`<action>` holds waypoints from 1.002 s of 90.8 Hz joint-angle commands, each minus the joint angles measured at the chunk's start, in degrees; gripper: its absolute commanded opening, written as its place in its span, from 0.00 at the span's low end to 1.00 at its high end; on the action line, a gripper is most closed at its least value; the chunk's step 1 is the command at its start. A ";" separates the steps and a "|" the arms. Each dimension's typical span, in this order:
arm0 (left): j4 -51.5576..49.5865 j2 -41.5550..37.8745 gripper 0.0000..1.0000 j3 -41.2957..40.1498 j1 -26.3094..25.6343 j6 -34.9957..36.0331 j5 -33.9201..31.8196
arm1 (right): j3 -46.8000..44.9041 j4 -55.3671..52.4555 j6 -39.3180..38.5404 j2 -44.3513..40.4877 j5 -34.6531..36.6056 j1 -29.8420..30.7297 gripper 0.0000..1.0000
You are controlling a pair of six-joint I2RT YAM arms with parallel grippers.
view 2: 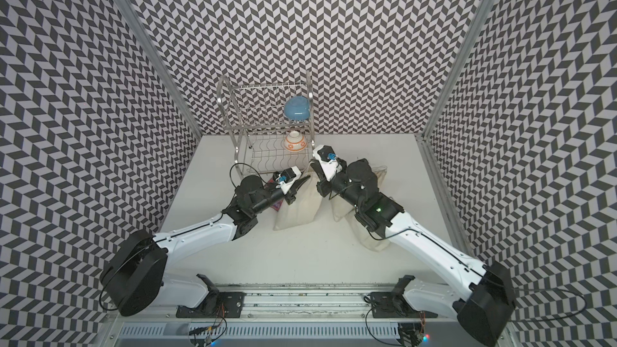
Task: Close the soil bag
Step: Frap the soil bag at the center of the board.
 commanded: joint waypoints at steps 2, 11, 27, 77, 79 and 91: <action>-4.55 2.53 0.10 0.30 -0.46 -1.51 -8.65 | 2.57 8.32 1.71 -5.37 4.34 0.16 0.00; -6.19 4.86 0.08 -0.18 -0.65 -4.35 -13.66 | 3.98 8.57 1.79 -7.89 7.53 0.16 0.00; -5.72 9.41 0.07 -2.84 -0.99 -12.05 -18.41 | 4.25 11.55 2.55 -12.54 11.33 0.08 0.00; -0.21 7.78 0.50 -3.49 -1.64 -21.64 -13.92 | 5.22 7.42 2.70 -7.01 8.96 0.07 0.00; -0.27 6.11 0.53 -3.37 -1.69 -21.04 -13.17 | 5.12 7.23 2.45 -6.14 8.55 0.07 0.00; -4.90 -3.01 0.69 -0.09 -2.05 -17.61 -9.66 | 4.43 8.13 1.12 -2.75 5.78 0.07 0.00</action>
